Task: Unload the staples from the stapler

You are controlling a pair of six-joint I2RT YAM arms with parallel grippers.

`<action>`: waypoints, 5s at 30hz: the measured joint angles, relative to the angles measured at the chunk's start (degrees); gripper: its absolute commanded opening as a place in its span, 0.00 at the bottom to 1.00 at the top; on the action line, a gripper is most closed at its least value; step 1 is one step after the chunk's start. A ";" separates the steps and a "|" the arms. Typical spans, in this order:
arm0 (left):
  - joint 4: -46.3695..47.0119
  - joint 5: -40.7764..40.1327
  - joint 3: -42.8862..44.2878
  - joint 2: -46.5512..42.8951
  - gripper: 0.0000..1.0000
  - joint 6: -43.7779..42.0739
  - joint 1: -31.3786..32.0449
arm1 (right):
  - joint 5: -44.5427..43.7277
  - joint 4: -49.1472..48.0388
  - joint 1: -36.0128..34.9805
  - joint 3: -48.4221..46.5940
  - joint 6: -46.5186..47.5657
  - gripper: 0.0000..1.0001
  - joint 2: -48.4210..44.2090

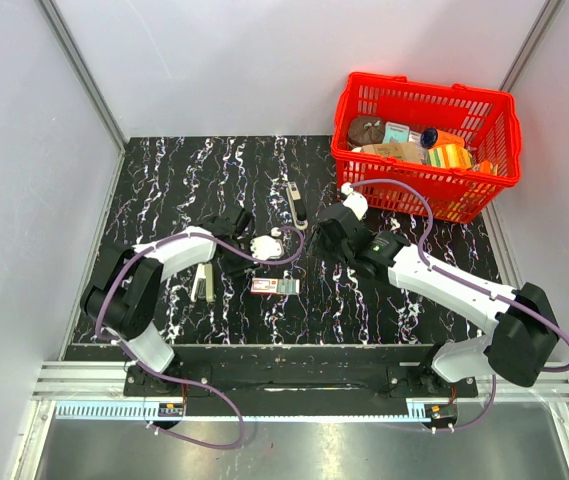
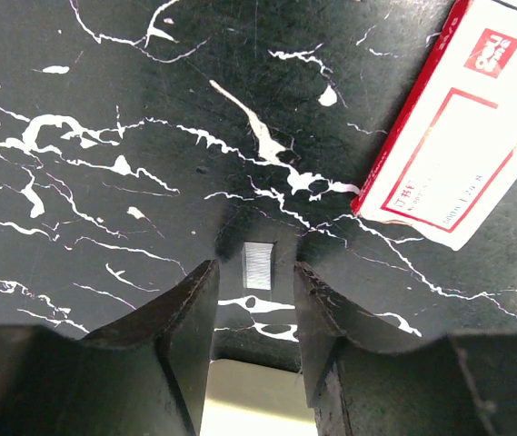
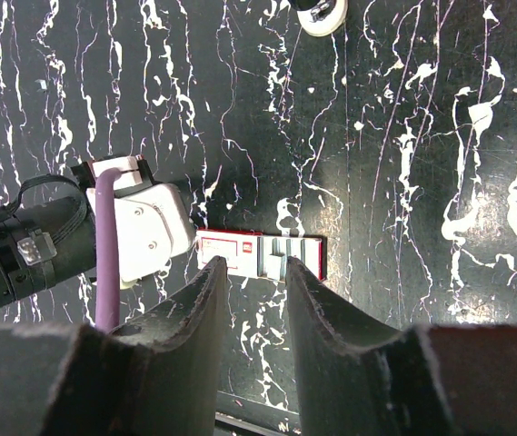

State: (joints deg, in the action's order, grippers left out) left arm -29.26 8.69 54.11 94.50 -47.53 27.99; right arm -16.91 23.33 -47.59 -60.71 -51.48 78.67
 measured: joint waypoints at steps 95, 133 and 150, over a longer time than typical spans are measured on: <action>102.90 61.51 8.61 -1.11 0.00 146.18 -8.41 | 18.49 -22.69 0.09 -5.68 13.27 0.40 -10.93; 39.71 45.86 22.75 -11.45 0.99 73.02 -12.48 | 19.58 -13.33 0.24 -0.48 11.39 0.03 -8.94; 15.26 9.94 1.51 -9.33 0.96 26.60 -8.44 | 8.37 5.81 -8.02 -4.59 3.08 0.00 12.94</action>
State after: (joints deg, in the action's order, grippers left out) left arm -14.00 18.63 55.61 85.17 -20.93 19.55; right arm -8.54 29.15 -55.61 -65.30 -48.40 91.61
